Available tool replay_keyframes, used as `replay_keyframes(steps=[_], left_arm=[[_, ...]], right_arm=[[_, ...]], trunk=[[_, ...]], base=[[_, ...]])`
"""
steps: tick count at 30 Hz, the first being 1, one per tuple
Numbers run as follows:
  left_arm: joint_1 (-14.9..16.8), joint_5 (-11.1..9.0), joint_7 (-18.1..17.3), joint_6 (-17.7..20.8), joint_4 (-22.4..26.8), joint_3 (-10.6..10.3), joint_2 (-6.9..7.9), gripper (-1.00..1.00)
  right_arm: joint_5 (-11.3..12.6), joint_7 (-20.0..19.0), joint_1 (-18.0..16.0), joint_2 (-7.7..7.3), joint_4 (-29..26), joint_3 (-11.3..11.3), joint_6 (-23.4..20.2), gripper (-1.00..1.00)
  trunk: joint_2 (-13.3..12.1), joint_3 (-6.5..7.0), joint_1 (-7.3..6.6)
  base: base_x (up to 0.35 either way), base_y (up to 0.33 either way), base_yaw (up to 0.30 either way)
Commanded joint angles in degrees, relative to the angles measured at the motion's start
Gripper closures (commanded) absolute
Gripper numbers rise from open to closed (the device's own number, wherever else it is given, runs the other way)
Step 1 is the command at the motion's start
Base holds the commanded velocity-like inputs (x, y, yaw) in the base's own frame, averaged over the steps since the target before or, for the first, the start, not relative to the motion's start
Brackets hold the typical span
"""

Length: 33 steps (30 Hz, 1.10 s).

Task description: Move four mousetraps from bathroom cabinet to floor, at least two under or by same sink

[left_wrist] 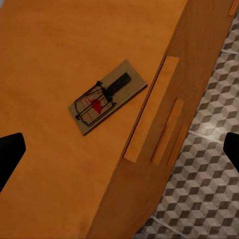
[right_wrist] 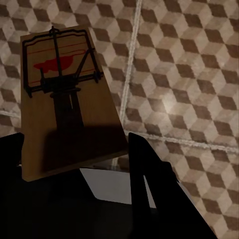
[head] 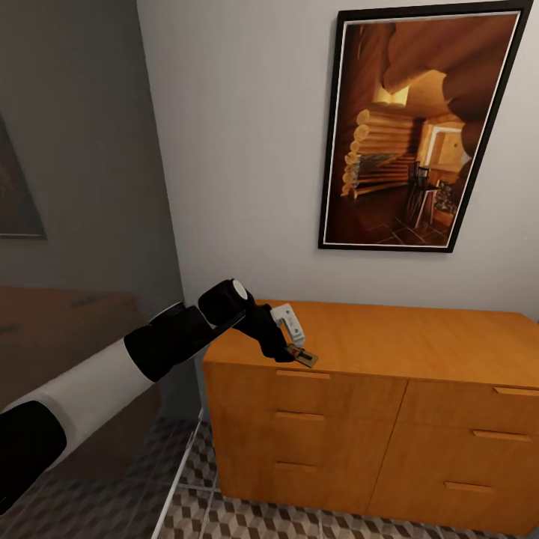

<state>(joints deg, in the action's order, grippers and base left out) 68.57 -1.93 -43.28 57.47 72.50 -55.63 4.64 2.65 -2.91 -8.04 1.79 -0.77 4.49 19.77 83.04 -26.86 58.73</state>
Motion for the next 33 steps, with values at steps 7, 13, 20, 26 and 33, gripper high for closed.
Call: replay_keyframes(steps=[7,13,20,26,33], left_arm=[[0.07,-0.18,0.03,0.36,0.13,-0.25,0.02,-1.0],[0.07,-0.25,0.03,0.36,0.04,-0.29,-0.05,-1.0],[0.07,-0.27,0.02,0.31,-0.26,-0.34,-0.39,-1.0],[0.07,-0.27,0.01,0.27,-1.16,-0.95,-0.86,-1.0],[0.07,-0.27,-0.04,0.3,-1.36,-1.84,-0.97,-1.0]], right_arm=[[0.43,0.1,-0.04,-0.02,0.06,0.43,0.18,1.0],[0.43,0.1,-0.04,-0.03,0.06,0.43,0.18,1.0],[0.43,0.1,-0.04,-0.03,0.06,0.43,0.18,1.0],[0.43,0.15,-0.04,-0.03,0.06,0.43,0.18,1.0],[0.43,0.19,0.25,-0.05,0.06,0.43,0.18,1.0]], trunk=[[0.04,-0.06,0.0],[0.04,-0.06,0.0],[0.04,-0.06,0.0],[0.04,-0.06,0.0],[0.04,-0.06,0.0]], base=[[0.0,0.0,0.0],[0.037,0.002,0.0],[0.193,0.074,0.0],[0.213,0.073,0.0],[0.051,0.011,0.0]])
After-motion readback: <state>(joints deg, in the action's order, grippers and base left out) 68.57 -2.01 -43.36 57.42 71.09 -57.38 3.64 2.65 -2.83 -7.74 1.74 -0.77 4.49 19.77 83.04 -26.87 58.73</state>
